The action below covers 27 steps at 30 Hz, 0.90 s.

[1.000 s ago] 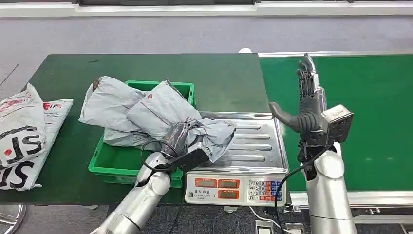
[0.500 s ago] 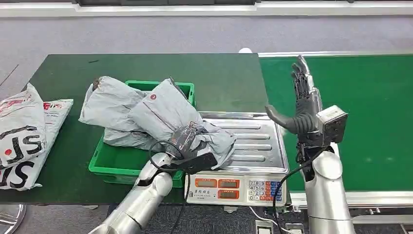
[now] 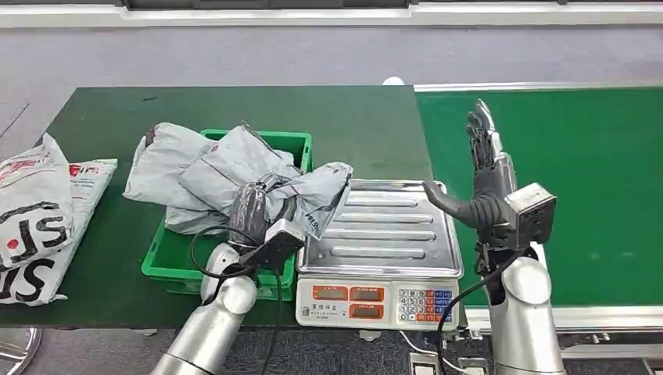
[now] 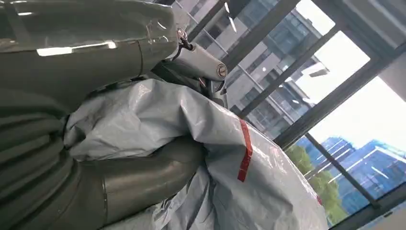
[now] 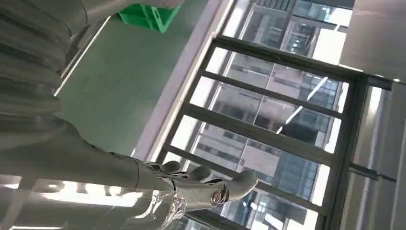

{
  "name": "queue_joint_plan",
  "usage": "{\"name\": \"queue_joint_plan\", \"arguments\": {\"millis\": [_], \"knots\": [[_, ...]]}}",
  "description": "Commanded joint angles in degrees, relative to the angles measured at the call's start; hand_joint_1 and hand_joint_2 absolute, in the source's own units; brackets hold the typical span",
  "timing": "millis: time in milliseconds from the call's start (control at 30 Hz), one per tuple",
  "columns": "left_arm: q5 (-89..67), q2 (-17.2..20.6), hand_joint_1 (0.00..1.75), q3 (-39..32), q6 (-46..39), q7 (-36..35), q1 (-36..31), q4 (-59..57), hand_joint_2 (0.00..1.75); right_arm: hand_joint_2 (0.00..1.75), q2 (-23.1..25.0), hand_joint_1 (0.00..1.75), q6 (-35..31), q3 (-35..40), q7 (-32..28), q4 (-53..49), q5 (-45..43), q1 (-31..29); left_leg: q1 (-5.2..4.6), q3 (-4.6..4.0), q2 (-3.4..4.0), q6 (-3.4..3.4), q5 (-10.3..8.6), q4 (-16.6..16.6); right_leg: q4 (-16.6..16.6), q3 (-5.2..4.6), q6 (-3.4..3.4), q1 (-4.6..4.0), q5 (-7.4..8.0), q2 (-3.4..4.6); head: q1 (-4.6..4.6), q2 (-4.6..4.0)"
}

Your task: Moved the parcel from conveyor to table for the left to box.

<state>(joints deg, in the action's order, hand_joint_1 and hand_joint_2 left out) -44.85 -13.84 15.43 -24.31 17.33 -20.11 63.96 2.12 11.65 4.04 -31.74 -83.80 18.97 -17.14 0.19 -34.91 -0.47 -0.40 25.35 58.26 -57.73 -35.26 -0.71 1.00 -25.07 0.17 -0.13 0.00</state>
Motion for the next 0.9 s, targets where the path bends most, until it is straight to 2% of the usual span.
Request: {"name": "queue_joint_plan", "arguments": {"millis": [33, 133, 200, 300, 367, 433, 533, 600, 733, 900], "knots": [[4.3, 4.3, 1.75, -4.0, -9.8, 12.3, 5.3, 19.2, 1.75, 1.75, -0.3, 0.00, 0.0, -1.2, -0.1, 0.9, -0.7, -0.8, 0.01, 0.04, 0.18, -0.01, 0.05, 0.0, 0.0, 0.00, 0.04, -0.02, 0.01, 0.15, 0.00, 0.00], [-9.0, 6.9, 1.75, -2.4, -5.9, 9.9, 3.9, 20.1, 1.75, 1.75, -2.2, 0.00, -0.2, -0.7, -0.1, 1.6, -2.3, -1.9, 0.02, 0.15, 0.31, -0.03, 0.08, -0.1, 0.0, 0.05, 0.07, -0.03, -0.01, 0.25, 0.00, 0.00], [-13.3, 8.1, 1.75, -1.0, -7.1, 9.2, 2.2, 16.4, 1.75, 1.75, -3.0, 0.00, 0.0, -1.0, 0.0, 1.6, -3.1, -1.7, 0.03, 0.14, 0.10, -0.03, 0.02, -0.1, 0.1, 0.11, 0.07, -0.05, -0.01, 0.05, 0.00, 0.00], [-5.3, 9.3, 1.75, -0.2, -11.8, 14.2, 4.5, 18.1, 1.75, 1.75, -4.0, 0.00, 0.2, -0.8, -0.6, 1.0, -3.8, 0.5, 0.00, 0.16, -0.02, 0.00, 0.01, -0.1, 0.1, 0.16, 0.02, -0.01, -0.02, -0.07, 0.00, 0.00], [-4.3, 11.5, 1.75, 0.4, -10.3, 14.6, 5.3, 18.8, 1.75, 1.75, -5.2, 0.00, -0.5, -0.7, -1.0, 0.3, -4.5, 1.7, 0.03, 0.14, 0.10, -0.01, 0.04, -0.1, 0.1, 0.12, 0.03, -0.05, -0.01, 0.05, 0.00, 0.00], [-16.1, 12.9, 1.75, 1.0, -6.4, 7.1, 3.8, 14.8, 1.75, 1.75, -6.4, 0.00, -0.9, -1.4, -1.0, -1.5, -5.1, 3.8, 0.02, 0.18, 0.02, -0.01, 0.02, -0.1, 0.1, 0.16, 0.05, -0.03, -0.03, -0.03, 0.00, 0.00], [-31.9, 15.3, 1.75, 0.9, 2.6, -8.7, -0.7, 1.3, 1.75, 1.75, -6.3, 0.00, -0.2, -2.8, -1.5, -3.3, -4.9, 6.1, 0.02, 0.32, -0.20, -0.02, -0.03, -0.2, 0.2, 0.34, 0.08, -0.04, -0.08, -0.27, 0.00, 0.00], [-36.8, 16.9, 1.75, 0.1, 4.9, -13.3, -2.6, -6.6, 1.75, 1.75, -6.0, 0.00, 0.3, -2.7, -1.7, -2.2, -4.4, 5.3, 0.02, 0.37, -0.27, -0.02, -0.06, -0.2, 0.2, 0.41, 0.06, -0.04, -0.05, -0.33, 0.00, 0.00], [-40.1, 19.2, 1.75, -2.8, 12.1, -18.4, -3.8, -10.8, 1.75, 1.75, -6.8, 0.00, 0.5, -2.5, -1.7, -1.3, -4.3, 4.5, 0.04, 0.34, 0.33, -0.10, 0.02, -0.2, 0.2, 0.17, 0.15, -0.06, 0.09, 0.26, 0.00, 0.00], [-45.1, 23.0, 1.75, -0.5, 19.9, -22.8, -6.3, -18.6, 1.75, 1.75, -5.8, 0.00, -0.1, -2.8, -1.7, -0.5, -3.2, 5.3, 0.07, 0.36, 0.35, -0.14, 0.01, -0.2, 0.2, 0.16, 0.20, -0.09, 0.05, 0.22, 0.00, 0.00]]}}
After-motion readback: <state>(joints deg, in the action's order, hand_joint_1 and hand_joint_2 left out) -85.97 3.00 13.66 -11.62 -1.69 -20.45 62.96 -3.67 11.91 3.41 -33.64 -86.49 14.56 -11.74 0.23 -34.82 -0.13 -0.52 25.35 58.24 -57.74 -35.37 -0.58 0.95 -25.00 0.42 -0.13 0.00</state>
